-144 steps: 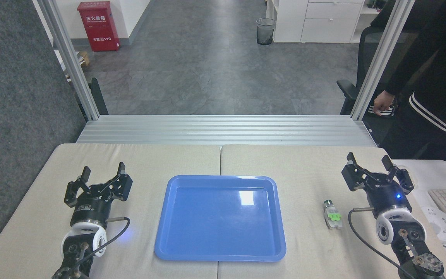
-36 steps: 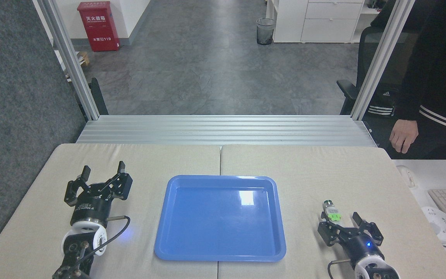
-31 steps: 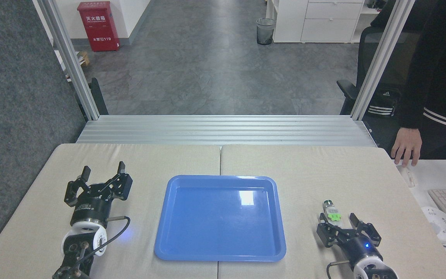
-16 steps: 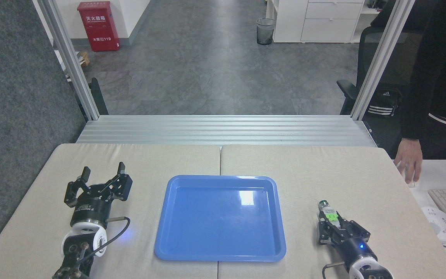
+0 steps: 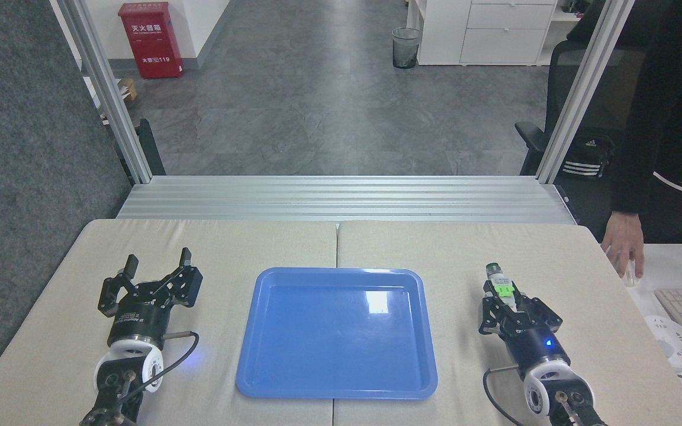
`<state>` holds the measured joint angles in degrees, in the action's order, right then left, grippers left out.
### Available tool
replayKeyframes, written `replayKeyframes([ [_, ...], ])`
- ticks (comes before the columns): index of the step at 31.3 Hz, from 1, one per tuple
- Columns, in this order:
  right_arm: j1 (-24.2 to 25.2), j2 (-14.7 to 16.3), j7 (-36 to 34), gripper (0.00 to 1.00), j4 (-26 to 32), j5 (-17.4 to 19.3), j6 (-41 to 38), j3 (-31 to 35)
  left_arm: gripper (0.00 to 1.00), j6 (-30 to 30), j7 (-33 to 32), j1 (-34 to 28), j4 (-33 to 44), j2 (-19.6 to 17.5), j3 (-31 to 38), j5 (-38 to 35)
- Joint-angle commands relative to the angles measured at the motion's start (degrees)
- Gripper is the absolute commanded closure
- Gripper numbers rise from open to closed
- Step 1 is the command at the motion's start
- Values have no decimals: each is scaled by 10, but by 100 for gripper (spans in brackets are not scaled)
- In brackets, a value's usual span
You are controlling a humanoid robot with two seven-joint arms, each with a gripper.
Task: Pick up switch part and place in tray
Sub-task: 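Carry the switch part with the right gripper over the blue tray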
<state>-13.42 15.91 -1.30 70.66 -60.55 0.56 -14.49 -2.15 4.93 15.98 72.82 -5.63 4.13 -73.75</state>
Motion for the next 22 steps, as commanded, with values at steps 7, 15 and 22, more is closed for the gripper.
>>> replayKeyframes([
  [7, -6, -172, 91, 100, 171, -112, 1, -115, 0, 0, -1, 1, 2, 0, 0, -1],
  [15, 27, -193, 188, 100, 117, -121, 17, -171, 0, 0, -1, -1, 2, 1, 0, -1],
  [22, 22, -192, 202, 100, 53, -131, 60, -164, 0, 0, -1, -2, 4, 0, 1, -2],
])
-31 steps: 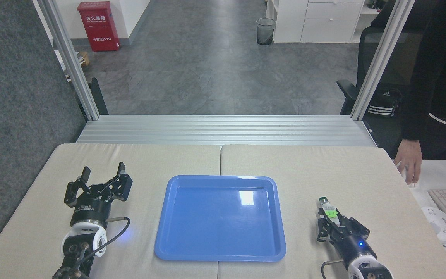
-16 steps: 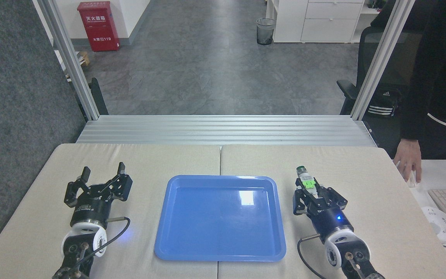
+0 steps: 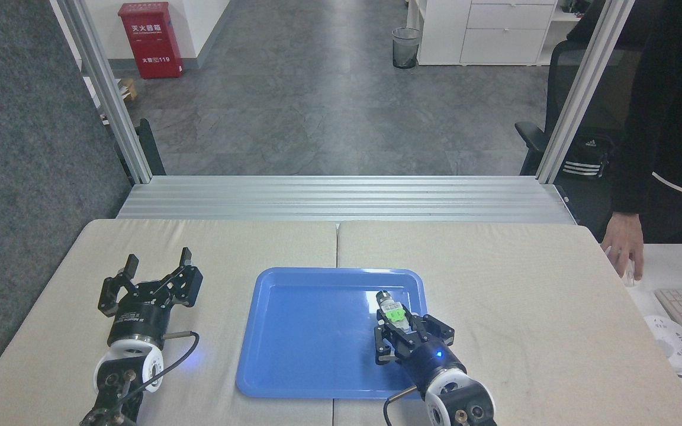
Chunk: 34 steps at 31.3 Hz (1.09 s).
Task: Pick up switch part and place in tray
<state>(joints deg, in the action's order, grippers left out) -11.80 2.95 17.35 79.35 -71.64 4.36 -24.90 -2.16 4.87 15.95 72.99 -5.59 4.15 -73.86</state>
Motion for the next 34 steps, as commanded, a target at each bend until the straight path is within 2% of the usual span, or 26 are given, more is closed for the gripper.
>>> replayKeyframes([
  [1, 5, -62, 16, 100, -37, -20, 25, -59, 0, 0, 0, -2, 2, 0, 1, -1],
  [5, -5, -62, 20, 100, -51, -20, 50, -56, 0, 0, 0, -2, 2, 1, 1, 0],
  [6, -9, -62, 21, 91, -56, -20, 57, -56, 0, 0, 0, -2, 2, 1, 1, 0],
  [8, -12, -62, 20, 65, -60, -19, 68, -55, 0, 0, 0, -2, 2, 1, 1, 0],
  [11, -14, -62, 20, 22, -59, -15, 70, -54, 0, 0, 0, -1, 2, 0, 1, 0],
  [13, -14, -62, 17, 17, -59, -14, 70, -48, 0, 0, 0, -2, 2, 0, 1, 0],
  [15, -14, -65, 13, 6, -60, -11, 70, -34, 0, 0, 0, -2, 2, 0, 1, 0],
  [20, -30, -80, -33, 3, -59, 17, 69, 4, 0, 0, 0, -2, 2, 0, 1, 0],
  [23, -42, -78, -113, 3, -57, 39, 66, 34, 0, 0, 0, -2, 2, 0, 1, 0],
  [26, -65, -65, -179, 3, -60, 44, 62, 63, 0, 0, 0, -2, 2, 1, 1, 0],
  [28, -77, -33, -200, 3, -67, 45, 51, 74, 0, 0, 0, -2, 2, 0, 1, 0],
  [32, -93, 73, -247, 3, -103, 48, 20, 95, 0, 0, 0, -1, 1, 0, 1, 0],
  [34, -96, 110, -274, 3, -122, 57, 6, 112, 0, 0, 0, -1, 1, 0, 3, 1],
])
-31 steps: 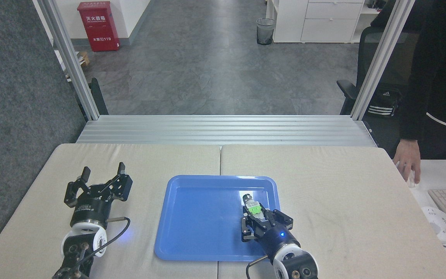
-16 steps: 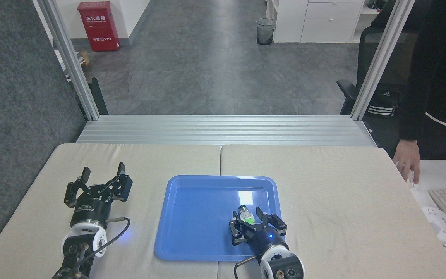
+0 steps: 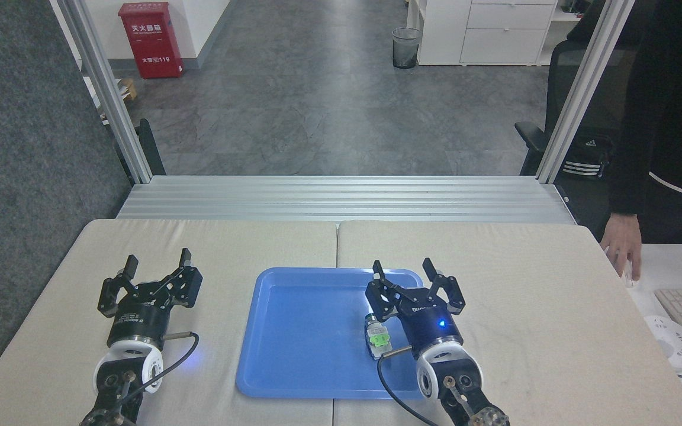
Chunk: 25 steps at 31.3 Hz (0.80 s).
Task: Pick up switch part and place in tray
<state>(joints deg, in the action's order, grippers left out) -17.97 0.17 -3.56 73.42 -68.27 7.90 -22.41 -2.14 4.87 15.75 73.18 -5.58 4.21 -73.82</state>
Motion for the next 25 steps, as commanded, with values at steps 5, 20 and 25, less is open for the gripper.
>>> replayKeyframes([
  [5, -27, 181, -71, 3, -85, 51, -48, 111, 0, 0, 1, 1, -1, -1, 6, 2],
  [20, 0, 221, -26, 3, -73, 99, -50, 124, 0, -1, 0, 0, -1, 0, 6, 3],
  [25, 0, 214, -21, 3, -73, 98, -50, 124, 0, -1, 0, 1, -1, 0, 5, 3],
])
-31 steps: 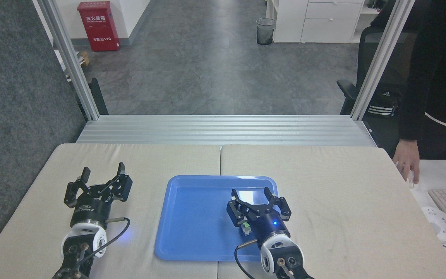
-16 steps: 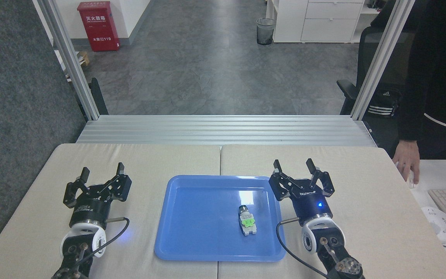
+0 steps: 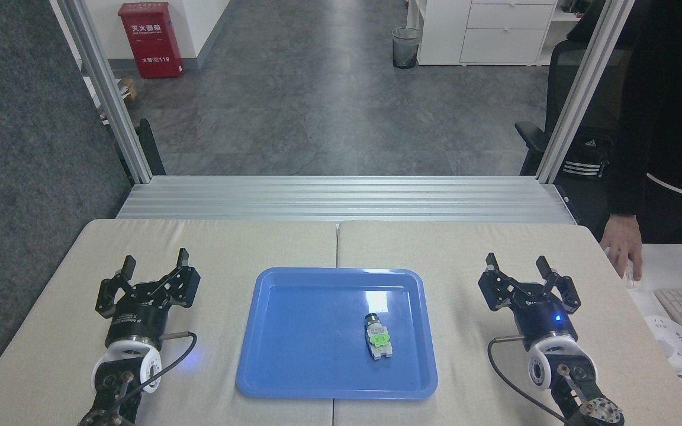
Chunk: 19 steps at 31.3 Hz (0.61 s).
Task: Pick up switch part and place in tray
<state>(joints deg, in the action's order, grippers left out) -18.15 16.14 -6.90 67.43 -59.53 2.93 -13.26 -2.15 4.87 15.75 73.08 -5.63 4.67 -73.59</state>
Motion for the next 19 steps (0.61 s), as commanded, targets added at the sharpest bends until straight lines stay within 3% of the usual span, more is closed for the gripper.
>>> replayKeyframes([
  [1, 2, 55, 13, 3, -13, 12, 0, 32, 0, 0, 0, 1, 0, 0, 1, 0],
  [19, 4, 58, 36, 3, 20, 13, 1, 34, 0, 0, 0, 3, 0, 0, 0, -1],
])
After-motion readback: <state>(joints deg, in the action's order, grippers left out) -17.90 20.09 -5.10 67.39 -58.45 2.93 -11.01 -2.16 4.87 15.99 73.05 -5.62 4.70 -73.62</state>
